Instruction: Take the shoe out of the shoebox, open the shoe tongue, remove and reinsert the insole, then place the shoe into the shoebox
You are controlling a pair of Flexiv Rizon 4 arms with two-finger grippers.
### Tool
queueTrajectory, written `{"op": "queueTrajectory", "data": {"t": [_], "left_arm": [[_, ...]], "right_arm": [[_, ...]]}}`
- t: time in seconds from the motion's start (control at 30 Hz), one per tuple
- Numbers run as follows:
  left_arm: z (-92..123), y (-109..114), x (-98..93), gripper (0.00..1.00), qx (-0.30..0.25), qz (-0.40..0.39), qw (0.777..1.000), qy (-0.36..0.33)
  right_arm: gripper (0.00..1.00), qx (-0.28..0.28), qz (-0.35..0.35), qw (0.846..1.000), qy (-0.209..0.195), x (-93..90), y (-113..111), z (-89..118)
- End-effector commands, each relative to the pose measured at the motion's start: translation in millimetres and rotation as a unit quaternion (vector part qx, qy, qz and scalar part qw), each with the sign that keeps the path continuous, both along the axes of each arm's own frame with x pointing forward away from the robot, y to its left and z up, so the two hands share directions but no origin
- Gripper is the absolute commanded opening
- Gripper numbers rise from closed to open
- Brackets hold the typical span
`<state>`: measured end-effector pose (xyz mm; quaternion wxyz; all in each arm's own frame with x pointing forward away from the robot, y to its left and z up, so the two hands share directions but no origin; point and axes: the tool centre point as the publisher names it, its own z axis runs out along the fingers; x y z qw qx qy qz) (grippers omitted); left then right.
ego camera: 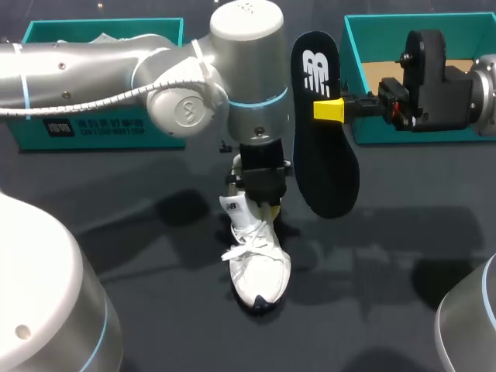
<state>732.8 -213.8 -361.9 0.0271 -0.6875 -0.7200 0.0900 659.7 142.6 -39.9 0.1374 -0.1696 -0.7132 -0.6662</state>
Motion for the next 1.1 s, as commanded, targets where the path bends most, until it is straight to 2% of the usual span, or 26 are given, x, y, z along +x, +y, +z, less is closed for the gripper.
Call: {"op": "queueTrajectory", "data": {"t": [0.03, 0.33, 0.4, 0.47, 0.57, 0.67, 0.77, 0.9, 1.0, 1.1], "left_arm": [[-7.8, -10.1, -1.4, 0.00, 0.006, -0.007, 1.000, -0.001], [-15.4, -18.3, -2.2, 0.00, 0.007, -0.020, 1.000, 0.015], [-12.6, -18.1, -3.0, 0.08, 0.002, -0.022, 1.000, 0.014], [-8.8, -17.3, -2.8, 0.33, -0.007, -0.026, 1.000, 0.010], [-1.7, -16.6, -1.5, 0.50, -0.021, -0.026, 0.999, 0.004], [10.9, -16.3, 0.5, 0.82, -0.043, -0.027, 0.999, -0.013], [33.3, -16.1, 1.7, 1.00, -0.075, -0.025, 0.996, -0.043], [72.4, -16.0, 5.8, 1.00, -0.148, -0.010, 0.986, -0.069], [108.0, -13.3, 12.7, 1.00, -0.249, 0.028, 0.966, -0.061], [108.0, -13.3, 12.7, 1.00, -0.249, 0.028, 0.966, -0.061]], "right_arm": [[0.00, 0.000, -0.001, 1.000, 0.000, 0.3, 2.0, -1.0], [0.00, 0.000, -0.001, 1.000, 0.000, 0.3, 2.0, -1.0], [0.00, 0.000, -0.001, 1.000, 0.000, 0.3, 2.0, -1.0], [0.00, 0.000, -0.001, 1.000, 0.000, 0.3, 2.0, -1.0], [0.00, 0.000, -0.001, 1.000, 0.000, 0.3, 2.0, -1.0], [0.00, 0.000, -0.001, 1.000, 0.000, 0.3, 2.0, -1.0], [0.00, 0.000, -0.001, 1.000, 0.000, 0.3, 2.0, -1.0], [0.00, 0.000, -0.001, 1.000, 0.000, 0.3, 2.0, -1.0], [0.00, 0.000, -0.001, 1.000, 0.000, 0.3, 2.0, -1.0], [0.00, 0.000, -0.001, 1.000, 0.000, 0.3, 2.0, -1.0]]}}
